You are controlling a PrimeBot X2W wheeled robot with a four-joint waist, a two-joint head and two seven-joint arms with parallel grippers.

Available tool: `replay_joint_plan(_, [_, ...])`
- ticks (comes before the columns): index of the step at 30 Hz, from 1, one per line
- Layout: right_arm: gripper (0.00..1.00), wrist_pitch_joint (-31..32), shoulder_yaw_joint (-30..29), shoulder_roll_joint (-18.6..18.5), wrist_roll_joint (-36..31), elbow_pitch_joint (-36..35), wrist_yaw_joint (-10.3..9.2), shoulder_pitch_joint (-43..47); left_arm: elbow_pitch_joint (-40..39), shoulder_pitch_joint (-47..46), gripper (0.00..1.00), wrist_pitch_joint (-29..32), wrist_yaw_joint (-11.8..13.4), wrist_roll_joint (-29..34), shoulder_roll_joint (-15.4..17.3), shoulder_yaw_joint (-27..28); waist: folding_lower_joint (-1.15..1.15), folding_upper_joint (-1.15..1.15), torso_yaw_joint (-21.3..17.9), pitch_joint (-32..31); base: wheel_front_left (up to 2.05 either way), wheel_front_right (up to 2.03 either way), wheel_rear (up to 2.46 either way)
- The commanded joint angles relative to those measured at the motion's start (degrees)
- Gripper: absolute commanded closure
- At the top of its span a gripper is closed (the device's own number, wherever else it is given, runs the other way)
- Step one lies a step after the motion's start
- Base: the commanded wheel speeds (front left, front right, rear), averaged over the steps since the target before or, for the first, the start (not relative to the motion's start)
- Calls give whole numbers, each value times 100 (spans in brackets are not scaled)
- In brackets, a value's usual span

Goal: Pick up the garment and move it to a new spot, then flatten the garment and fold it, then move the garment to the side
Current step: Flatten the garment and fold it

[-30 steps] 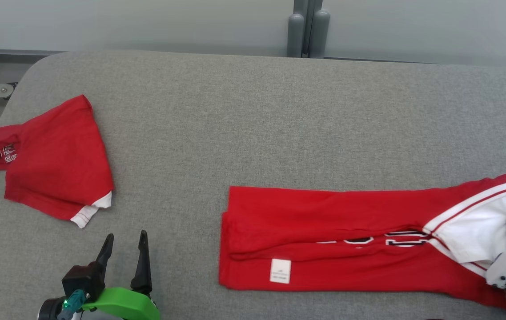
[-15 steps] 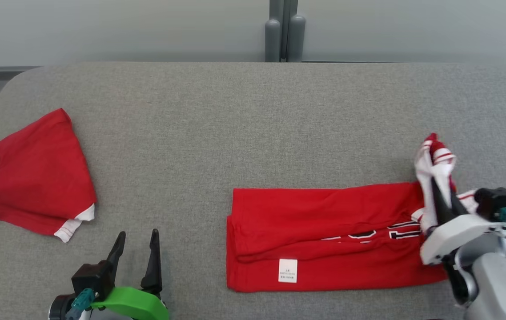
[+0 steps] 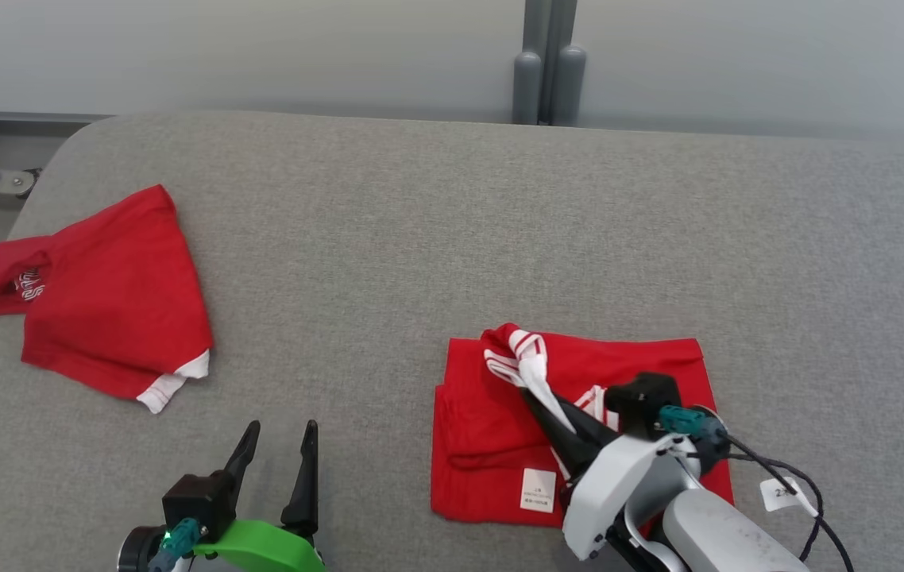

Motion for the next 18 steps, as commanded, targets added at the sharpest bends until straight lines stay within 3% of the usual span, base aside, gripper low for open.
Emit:
replay_joint_plan(1, [100,-32,152,66,-92,145,-7,-145,14,1,0,2,-34,-42,15,-31,0,0,254,-11,0,0,0])
replay_joint_plan(11, [100,-351,156,330,-495,1108,-7,-605,37,66,0,2,-68,-20,14,-71,0,0,657,1,0,0,0])
replay_joint_plan(12, [74,-409,133,369,-476,1212,-7,-628,36,73,0,2,-73,-16,14,-67,0,0,668,8,0,0,0])
replay_joint_plan(13, [0,-462,127,398,-428,1294,-7,-639,35,80,0,2,-77,-14,14,-57,0,0,671,11,0,0,0])
replay_joint_plan(18, [0,-881,7,466,-50,1172,-7,-722,4,140,0,2,-52,-25,14,24,0,0,558,8,0,0,0])
